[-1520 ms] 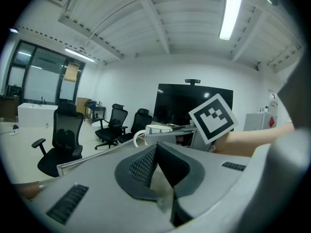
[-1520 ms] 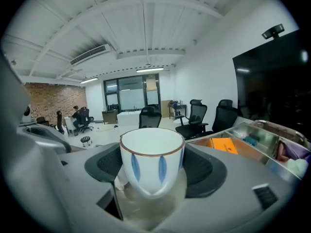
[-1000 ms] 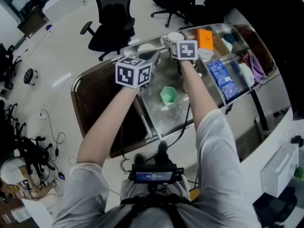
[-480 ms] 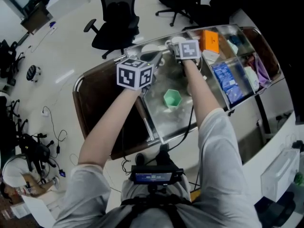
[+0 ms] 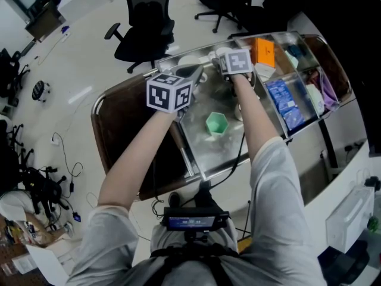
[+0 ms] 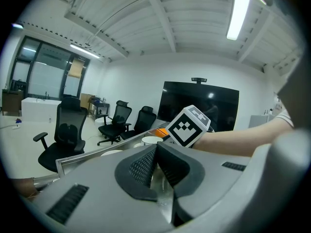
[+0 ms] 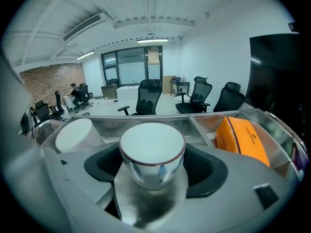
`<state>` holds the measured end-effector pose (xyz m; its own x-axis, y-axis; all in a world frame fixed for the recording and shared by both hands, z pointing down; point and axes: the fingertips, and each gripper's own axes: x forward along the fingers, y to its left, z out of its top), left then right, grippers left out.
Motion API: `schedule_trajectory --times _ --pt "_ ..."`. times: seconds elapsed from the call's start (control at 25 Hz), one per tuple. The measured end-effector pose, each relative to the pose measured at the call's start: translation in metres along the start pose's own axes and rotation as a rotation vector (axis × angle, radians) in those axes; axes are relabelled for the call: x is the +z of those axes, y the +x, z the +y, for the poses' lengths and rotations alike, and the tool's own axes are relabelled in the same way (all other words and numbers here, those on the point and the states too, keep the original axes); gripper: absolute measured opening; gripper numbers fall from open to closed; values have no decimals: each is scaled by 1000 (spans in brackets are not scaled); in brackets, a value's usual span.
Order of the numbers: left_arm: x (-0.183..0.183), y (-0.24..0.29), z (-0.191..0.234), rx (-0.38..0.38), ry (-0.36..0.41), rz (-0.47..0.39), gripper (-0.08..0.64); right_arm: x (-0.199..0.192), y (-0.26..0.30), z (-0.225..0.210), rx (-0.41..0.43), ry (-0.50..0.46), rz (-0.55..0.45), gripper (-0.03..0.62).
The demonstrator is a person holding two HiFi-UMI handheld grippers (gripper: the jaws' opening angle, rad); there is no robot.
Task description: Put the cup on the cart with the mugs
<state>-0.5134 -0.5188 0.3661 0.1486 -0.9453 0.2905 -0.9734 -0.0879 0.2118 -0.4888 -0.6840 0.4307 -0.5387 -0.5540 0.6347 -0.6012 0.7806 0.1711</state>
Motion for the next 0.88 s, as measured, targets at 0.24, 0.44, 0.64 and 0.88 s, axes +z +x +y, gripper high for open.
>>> schedule_trajectory --times 0.24,0.44,0.64,0.88 --pt "2 -2 -7 -12 3 -4 3 -10 2 48 251 45 20 446" --pt "-2 -5 -11 -16 1 -3 3 -12 -8 45 241 50 21 446" --pt "3 -16 -15 -13 10 -10 3 -5 -31 41 229 50 -15 446" --pt "13 -33 -34 -37 34 -29 3 10 -74 37 215 68 -91 445"
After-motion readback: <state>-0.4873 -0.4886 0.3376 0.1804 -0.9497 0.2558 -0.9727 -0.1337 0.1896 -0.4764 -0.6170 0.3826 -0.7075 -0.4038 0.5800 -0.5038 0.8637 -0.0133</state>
